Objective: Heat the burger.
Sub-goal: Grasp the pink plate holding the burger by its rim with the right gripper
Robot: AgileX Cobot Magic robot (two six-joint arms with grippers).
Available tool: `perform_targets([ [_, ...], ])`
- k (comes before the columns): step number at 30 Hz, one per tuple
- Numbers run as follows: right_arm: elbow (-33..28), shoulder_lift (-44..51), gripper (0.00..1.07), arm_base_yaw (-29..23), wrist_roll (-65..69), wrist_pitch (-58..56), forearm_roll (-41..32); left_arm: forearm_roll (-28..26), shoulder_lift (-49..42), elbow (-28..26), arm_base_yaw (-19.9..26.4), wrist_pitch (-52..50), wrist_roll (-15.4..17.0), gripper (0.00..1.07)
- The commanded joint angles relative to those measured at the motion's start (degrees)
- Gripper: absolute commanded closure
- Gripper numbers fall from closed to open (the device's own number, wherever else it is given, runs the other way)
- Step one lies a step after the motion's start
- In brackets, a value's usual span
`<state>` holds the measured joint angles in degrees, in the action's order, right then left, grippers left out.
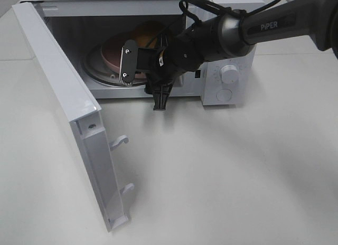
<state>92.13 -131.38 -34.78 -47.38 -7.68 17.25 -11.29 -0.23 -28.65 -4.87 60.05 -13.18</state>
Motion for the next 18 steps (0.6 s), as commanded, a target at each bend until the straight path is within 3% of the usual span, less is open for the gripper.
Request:
perform_targets([
  [1, 0.2, 0.1, 0.63, 0.3, 1.1, -0.2, 0.2, -0.4, -0.3, 0.3, 0.2, -0.7, 0.2, 1.06],
  [6, 0.2, 0.1, 0.75, 0.3, 1.4, -0.4, 0.2, -0.4, -0.3, 0.3, 0.2, -0.7, 0.2, 1.06],
  [9, 0.2, 0.1, 0.88, 0.3, 1.4, -0.7, 0.2, -0.4, -0.3, 0.3, 0.2, -0.7, 0.2, 1.06],
  [18, 0.2, 0.1, 1.06, 0.3, 1.4, -2.2, 0.2, -0.4, -0.3, 0.3, 0.2, -0.7, 0.2, 1.06],
])
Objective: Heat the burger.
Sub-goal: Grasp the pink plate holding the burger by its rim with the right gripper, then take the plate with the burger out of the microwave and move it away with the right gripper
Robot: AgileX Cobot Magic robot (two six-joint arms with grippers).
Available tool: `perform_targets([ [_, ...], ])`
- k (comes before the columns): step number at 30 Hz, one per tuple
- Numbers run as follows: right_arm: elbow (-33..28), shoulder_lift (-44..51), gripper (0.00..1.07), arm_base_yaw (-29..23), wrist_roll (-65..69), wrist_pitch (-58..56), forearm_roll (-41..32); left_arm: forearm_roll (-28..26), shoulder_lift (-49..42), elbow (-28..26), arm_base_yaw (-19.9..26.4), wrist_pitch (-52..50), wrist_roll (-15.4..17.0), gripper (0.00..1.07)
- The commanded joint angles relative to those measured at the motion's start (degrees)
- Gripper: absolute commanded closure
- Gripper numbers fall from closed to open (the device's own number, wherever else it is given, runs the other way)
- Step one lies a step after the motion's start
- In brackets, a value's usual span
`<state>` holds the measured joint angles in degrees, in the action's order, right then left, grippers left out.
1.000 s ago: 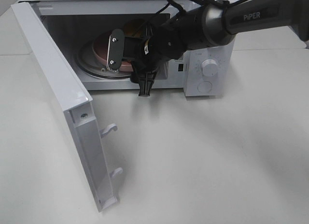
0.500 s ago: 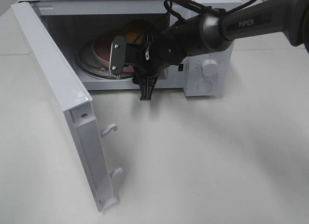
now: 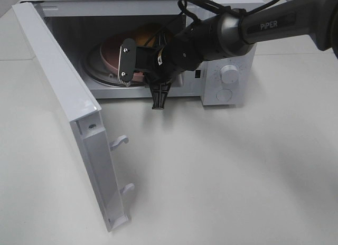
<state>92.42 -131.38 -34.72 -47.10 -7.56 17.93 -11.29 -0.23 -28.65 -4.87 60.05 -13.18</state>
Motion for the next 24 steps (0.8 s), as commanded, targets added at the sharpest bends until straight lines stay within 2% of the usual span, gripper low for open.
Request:
perform_targets([
  [1, -0.1, 0.1, 1.07, 0.2, 1.1, -2.8, -0.5, -0.4, -0.3, 0.3, 0.2, -0.7, 0.2, 1.06],
  [17, -0.1, 2.8, 1.07, 0.0, -0.1, -5.2, -0.5, -0.4, -0.3, 0.3, 0.2, -0.7, 0.2, 1.06],
  [24, -0.1, 5.4, 1.07, 0.0, -5.6, -9.5, -1.0, -0.4, -0.3, 0.3, 0.2, -0.7, 0.2, 1.06],
])
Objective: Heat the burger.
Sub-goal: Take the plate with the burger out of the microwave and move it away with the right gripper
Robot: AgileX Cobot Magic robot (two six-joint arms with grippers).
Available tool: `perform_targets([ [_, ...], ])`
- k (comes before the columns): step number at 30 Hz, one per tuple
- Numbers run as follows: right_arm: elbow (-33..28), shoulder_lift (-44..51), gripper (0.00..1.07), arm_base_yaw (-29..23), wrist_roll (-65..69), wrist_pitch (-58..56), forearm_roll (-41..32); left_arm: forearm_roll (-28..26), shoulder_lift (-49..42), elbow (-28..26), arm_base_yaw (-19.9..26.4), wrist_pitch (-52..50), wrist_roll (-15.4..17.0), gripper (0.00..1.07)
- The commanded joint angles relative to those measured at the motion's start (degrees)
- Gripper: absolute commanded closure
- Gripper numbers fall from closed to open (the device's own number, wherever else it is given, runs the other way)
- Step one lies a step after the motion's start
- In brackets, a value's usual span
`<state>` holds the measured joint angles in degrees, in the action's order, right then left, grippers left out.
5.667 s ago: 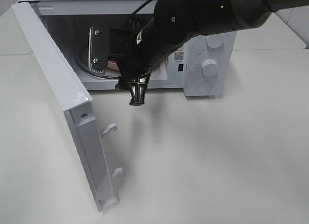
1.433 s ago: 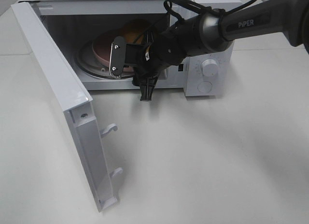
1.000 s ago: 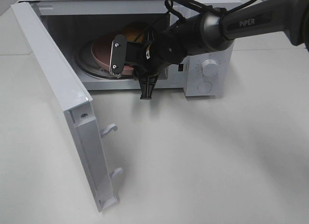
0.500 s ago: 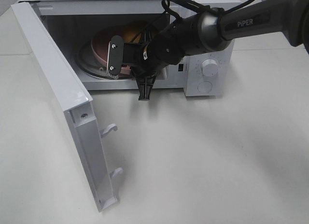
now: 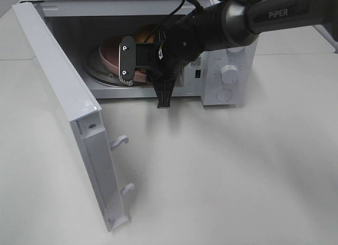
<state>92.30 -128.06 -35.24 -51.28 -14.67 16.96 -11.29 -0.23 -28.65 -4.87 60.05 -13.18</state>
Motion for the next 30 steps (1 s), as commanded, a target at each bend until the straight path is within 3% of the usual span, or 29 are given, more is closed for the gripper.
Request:
perform_targets([
  [1, 0.1, 2.1, 1.07, 0.5, -1.4, -2.4, 0.0, -0.4, -0.3, 0.3, 0.2, -0.7, 0.2, 1.06],
  [21, -0.7, 7.3, 1.07, -2.1, -10.7, -11.7, -2.5, -0.4, -0.3, 0.3, 0.2, -0.7, 0.2, 1.06],
  [30, -8.0, 12.4, 1.07, -2.1, -18.2, -10.1, -3.2, -0.4, -0.3, 0.3, 0.2, -0.7, 0.2, 1.06],
])
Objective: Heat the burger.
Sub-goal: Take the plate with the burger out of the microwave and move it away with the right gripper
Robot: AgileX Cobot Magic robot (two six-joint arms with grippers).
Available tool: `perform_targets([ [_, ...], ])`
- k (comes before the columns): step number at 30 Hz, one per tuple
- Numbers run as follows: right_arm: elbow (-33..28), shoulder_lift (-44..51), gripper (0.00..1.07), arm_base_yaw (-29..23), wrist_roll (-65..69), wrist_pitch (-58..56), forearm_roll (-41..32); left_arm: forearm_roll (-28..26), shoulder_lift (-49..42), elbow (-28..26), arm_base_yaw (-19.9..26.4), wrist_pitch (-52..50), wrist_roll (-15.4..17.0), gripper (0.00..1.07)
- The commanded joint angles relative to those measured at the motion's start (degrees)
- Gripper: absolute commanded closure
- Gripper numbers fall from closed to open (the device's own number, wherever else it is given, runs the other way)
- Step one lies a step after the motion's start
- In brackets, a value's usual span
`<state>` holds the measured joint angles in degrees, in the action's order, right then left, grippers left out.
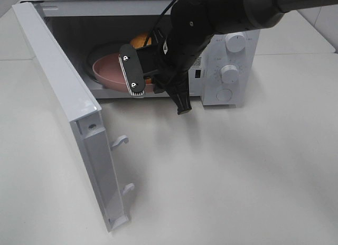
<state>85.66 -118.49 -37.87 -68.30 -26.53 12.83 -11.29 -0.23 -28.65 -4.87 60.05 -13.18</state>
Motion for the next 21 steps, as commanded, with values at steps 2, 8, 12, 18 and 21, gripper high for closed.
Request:
perform_targets([
  [2, -2.8, 3.9, 1.07, 0.5, -2.6, 2.6, 1.0, -0.4, -0.3, 0.3, 0.2, -0.7, 0.2, 1.06],
  [8, -6.6, 6.6, 1.07, -1.4, -7.6, 4.2, 1.0, -0.4, -0.3, 0.3, 0.2, -0.7, 0.2, 1.06],
  [12, -7.8, 7.3, 1.07, -2.3, -8.9, 4.4, 1.1, -0.4, -0.3, 0.3, 0.2, -0.7, 0.2, 1.06],
  [18, -9.6, 9.7, 1.07, -3.7, -9.9, 4.0, 1.1, -0.4, -0.3, 0.3, 0.2, -0.7, 0.2, 1.06],
  [21, -10.8, 11.5, 1.07, -4.0, -10.2, 4.2, 1.1, -0.4, -0.3, 0.3, 0.2, -0.7, 0.2, 1.06],
])
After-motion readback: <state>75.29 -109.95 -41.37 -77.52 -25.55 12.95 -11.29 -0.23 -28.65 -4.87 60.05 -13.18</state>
